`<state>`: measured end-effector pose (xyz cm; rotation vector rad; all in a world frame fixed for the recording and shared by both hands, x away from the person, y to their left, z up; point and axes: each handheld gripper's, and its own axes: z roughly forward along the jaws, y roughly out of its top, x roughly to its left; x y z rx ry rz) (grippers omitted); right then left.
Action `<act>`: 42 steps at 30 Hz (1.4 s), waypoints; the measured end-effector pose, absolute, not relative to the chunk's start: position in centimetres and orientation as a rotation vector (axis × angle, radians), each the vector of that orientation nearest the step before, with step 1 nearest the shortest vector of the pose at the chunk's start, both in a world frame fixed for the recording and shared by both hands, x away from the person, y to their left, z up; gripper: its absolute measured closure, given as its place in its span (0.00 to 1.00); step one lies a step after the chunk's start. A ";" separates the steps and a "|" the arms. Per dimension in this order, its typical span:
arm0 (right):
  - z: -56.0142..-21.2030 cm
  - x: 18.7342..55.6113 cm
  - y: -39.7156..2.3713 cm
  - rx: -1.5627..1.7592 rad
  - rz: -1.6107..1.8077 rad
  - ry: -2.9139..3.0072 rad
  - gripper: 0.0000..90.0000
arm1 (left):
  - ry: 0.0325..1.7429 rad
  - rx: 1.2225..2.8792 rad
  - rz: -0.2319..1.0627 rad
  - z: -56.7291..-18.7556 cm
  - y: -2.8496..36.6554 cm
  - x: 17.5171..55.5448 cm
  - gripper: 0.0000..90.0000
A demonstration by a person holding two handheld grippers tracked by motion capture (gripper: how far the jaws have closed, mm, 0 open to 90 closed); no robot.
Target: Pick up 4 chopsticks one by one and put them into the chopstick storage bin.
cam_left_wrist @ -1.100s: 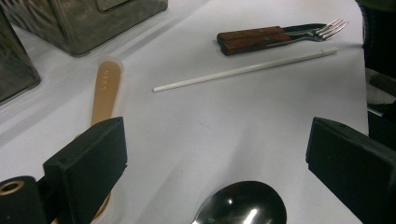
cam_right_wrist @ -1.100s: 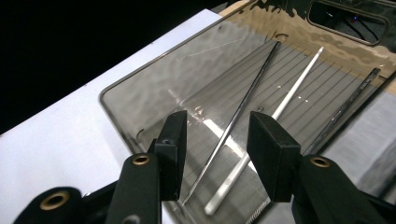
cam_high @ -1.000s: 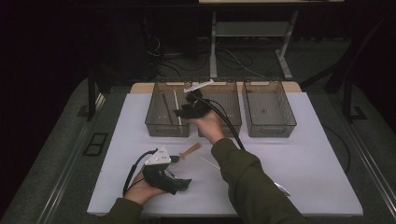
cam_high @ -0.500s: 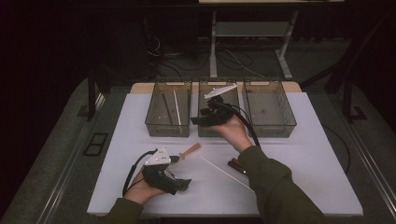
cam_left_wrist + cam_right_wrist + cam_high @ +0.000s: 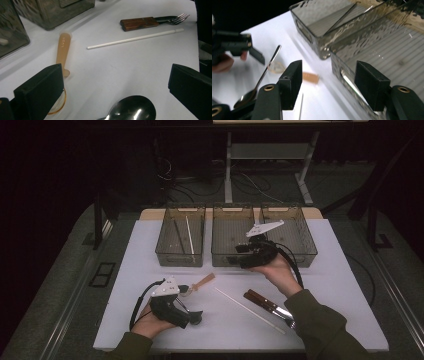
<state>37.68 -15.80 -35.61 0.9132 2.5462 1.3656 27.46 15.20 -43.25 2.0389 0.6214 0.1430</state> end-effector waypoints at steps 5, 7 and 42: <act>-35.8 36.4 -17.4 0.889 1.362 2.561 0.43 | 0.606 2.058 0.141 -43.3 15.1 27.4 0.00; -36.0 35.8 -18.1 0.888 1.371 2.561 0.43 | 0.601 2.067 0.142 -43.4 15.2 27.4 0.00; -39.4 28.1 -22.6 0.884 1.138 2.751 0.62 | 0.602 2.094 0.146 -43.7 15.1 27.0 0.00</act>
